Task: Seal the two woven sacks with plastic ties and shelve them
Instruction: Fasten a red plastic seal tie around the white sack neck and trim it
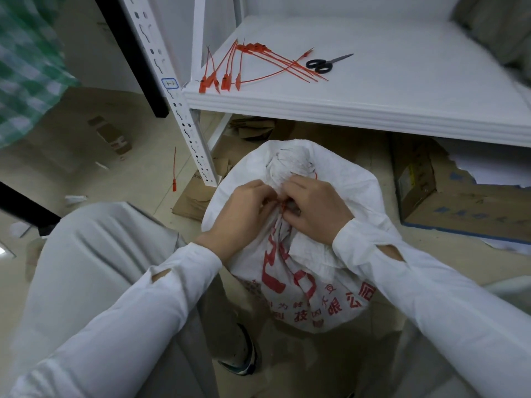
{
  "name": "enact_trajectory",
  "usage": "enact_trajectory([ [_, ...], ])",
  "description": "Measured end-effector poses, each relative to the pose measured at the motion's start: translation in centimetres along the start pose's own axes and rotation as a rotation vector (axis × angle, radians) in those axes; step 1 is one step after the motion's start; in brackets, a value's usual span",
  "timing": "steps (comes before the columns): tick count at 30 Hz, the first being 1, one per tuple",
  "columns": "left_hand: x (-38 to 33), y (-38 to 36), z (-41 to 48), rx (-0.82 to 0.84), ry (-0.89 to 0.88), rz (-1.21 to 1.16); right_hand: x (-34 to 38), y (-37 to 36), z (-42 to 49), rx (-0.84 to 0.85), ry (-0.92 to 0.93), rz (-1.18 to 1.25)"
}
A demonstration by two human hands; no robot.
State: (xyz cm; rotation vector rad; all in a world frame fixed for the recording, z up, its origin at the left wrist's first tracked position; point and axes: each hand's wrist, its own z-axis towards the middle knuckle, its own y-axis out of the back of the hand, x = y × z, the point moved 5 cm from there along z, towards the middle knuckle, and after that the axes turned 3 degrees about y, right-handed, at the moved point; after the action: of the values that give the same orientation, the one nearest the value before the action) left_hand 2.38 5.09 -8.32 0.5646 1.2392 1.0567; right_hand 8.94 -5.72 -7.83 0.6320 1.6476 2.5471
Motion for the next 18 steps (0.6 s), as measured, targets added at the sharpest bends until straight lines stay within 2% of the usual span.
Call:
enact_trajectory([
  [7, -1.8, 0.5, 1.6, 0.117, -0.161, 0.218, -0.7, 1.2, -0.6, -0.071, -0.047, 0.081],
  [9, -2.0, 0.5, 1.9, 0.140, -0.160, 0.153, -0.8, 1.4, -0.9, -0.105, -0.055, 0.097],
  [13, -2.0, 0.1, 2.0, 0.105, -0.023, -0.058, -1.0, 1.7, -1.8, -0.222, -0.098, 0.133],
  [18, -2.2, -0.4, 1.9, 0.062, 0.090, -0.167, -1.0, 2.2, -2.6, -0.362, -0.206, 0.185],
])
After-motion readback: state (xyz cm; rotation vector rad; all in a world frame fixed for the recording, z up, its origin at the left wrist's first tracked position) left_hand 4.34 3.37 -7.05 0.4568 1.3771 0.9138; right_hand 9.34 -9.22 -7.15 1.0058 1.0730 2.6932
